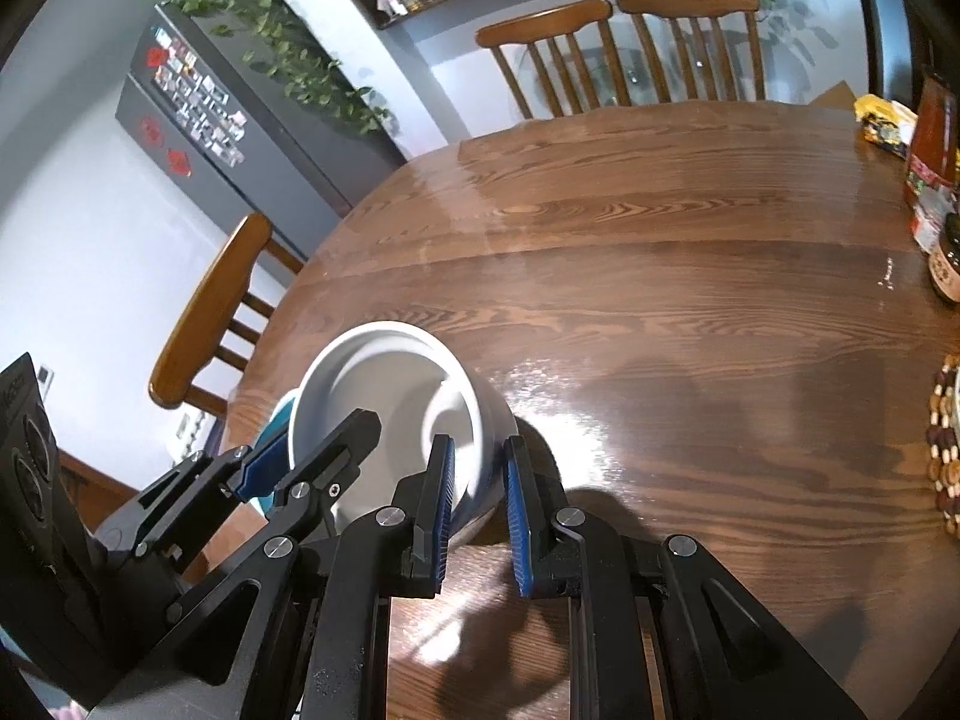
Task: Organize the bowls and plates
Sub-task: 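Lower the ramekin into the smaller white bowl with the left gripper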
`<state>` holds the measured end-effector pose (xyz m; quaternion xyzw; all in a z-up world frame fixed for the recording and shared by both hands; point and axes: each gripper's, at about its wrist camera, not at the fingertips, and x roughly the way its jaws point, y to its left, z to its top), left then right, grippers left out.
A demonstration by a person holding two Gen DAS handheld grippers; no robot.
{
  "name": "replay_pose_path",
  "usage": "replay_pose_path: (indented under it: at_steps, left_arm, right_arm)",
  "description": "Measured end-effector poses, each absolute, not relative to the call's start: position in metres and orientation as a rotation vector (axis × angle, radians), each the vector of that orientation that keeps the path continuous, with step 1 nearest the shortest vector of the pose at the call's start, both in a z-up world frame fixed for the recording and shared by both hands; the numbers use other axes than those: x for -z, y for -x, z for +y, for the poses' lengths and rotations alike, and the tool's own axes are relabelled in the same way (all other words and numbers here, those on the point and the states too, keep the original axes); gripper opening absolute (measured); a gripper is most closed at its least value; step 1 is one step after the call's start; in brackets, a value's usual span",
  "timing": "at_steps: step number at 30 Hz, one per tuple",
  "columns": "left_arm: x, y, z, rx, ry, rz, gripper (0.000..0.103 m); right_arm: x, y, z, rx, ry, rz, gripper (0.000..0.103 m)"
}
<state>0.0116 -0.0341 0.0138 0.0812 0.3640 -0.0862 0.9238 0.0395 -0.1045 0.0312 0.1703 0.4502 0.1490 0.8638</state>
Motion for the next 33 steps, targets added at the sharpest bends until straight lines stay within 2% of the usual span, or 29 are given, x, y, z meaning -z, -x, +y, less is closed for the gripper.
replay_pose_path:
  at_steps: [33]
  left_arm:
    - [0.027,-0.043,0.012,0.154,-0.119,0.898,0.016]
  right_arm:
    - [0.008,-0.074,-0.05,-0.325,-0.338,1.085,0.018]
